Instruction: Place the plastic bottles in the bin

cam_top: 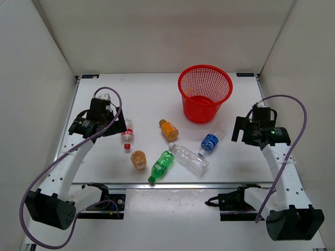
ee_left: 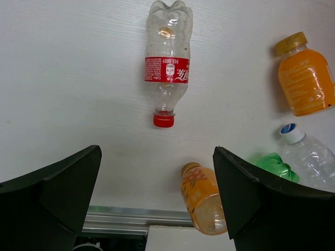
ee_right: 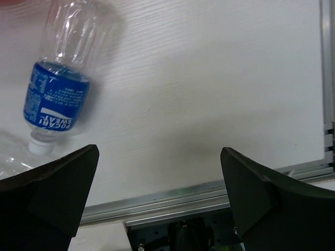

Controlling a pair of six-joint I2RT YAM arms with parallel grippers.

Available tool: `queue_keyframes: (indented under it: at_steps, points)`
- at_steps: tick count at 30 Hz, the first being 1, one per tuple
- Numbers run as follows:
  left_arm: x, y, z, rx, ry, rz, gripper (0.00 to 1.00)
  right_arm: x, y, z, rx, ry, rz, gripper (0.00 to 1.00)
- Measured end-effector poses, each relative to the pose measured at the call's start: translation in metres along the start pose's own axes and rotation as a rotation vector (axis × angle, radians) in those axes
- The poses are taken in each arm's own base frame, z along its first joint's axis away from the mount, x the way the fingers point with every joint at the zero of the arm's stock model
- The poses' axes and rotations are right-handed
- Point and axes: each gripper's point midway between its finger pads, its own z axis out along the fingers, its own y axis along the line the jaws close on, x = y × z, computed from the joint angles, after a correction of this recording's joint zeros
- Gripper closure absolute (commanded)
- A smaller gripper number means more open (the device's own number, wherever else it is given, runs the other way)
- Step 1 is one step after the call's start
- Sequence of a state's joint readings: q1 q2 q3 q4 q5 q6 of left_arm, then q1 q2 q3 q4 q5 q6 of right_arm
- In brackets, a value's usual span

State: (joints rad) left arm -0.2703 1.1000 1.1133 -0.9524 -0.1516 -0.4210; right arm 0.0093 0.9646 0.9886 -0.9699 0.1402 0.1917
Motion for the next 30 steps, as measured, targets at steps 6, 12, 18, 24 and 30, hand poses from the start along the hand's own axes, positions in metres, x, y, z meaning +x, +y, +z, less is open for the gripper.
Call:
queue_keyframes:
  at_steps: [6, 12, 18, 24, 30]
  points:
    - [0.011, 0.008, 0.003, -0.033, 0.021, 0.009, 0.01, 0.006, 0.035, -0.010, -0.115, -0.053, 0.020, 0.01]
    - [0.016, 0.009, -0.008, -0.002, -0.033, 0.004, 0.02, 0.023, 0.076, 0.004, -0.208, -0.029, 0.109, 0.00]
    - [0.021, 0.016, -0.019, -0.004, -0.072, 0.006, 0.01, 0.050, 0.112, 0.035, -0.255, 0.029, 0.197, 0.01]
    - [0.038, 0.019, -0.023, 0.001, -0.055, 0.025, 0.01, 0.050, 0.129, 0.063, -0.232, 0.016, 0.252, 0.01]
    - [0.051, 0.023, -0.017, -0.009, -0.021, 0.030, 0.01, 0.043, 0.120, 0.105, -0.130, 0.009, 0.316, 0.05]
